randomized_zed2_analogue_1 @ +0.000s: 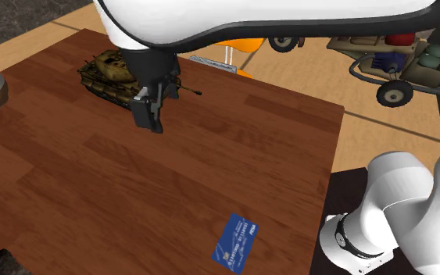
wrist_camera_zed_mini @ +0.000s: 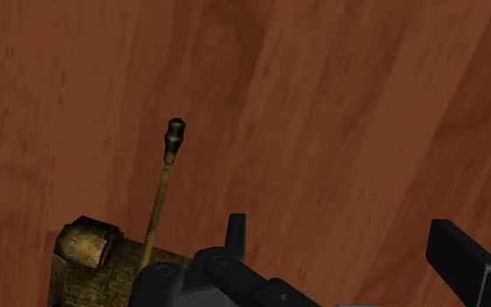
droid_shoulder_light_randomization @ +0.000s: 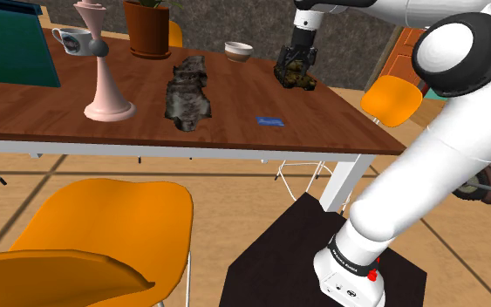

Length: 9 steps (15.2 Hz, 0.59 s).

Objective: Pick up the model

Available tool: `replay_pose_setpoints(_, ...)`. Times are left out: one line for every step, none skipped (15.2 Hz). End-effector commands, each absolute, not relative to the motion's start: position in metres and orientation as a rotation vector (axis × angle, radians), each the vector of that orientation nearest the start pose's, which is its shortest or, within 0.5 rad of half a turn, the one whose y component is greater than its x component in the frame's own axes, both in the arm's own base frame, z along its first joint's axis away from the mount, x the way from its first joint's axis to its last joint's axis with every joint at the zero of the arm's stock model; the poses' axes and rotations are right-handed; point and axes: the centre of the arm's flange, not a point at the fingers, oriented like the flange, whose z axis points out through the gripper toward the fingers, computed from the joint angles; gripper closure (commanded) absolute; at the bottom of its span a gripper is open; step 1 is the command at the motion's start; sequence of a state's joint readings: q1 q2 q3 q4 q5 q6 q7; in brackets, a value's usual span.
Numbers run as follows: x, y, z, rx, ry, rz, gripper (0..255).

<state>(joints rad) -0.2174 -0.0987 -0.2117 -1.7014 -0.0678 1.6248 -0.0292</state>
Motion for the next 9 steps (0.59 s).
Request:
replay_pose_setpoints(0.483, -0.253, 0.626, -3.113, 0.704, -0.022, 0)
replay_pose_setpoints(0.487, -0.265, 0.630, -3.104, 0.741, -0.026, 0)
replay_pose_setpoints(0.490, -0.278, 0.634, -3.094, 0.778, -0.029, 0)
replay_pose_setpoints(0.494, -0.290, 0.637, -3.084, 0.815, -0.033, 0)
replay_pose_setpoints(0.497, -0.302, 0.641, -3.073, 0.852, -0.037, 0)
replay_pose_setpoints(0.499, -0.314, 0.645, -3.062, 0.889, -0.040, 0)
replay_pose_setpoints(0.502, -0.327, 0.648, -3.051, 0.925, -0.044, 0)
replay_pose_setpoints(0.504, -0.339, 0.652, -3.039, 0.961, -0.047, 0)
replay_pose_setpoints(0.505, -0.351, 0.656, -3.027, 0.998, -0.051, 0)
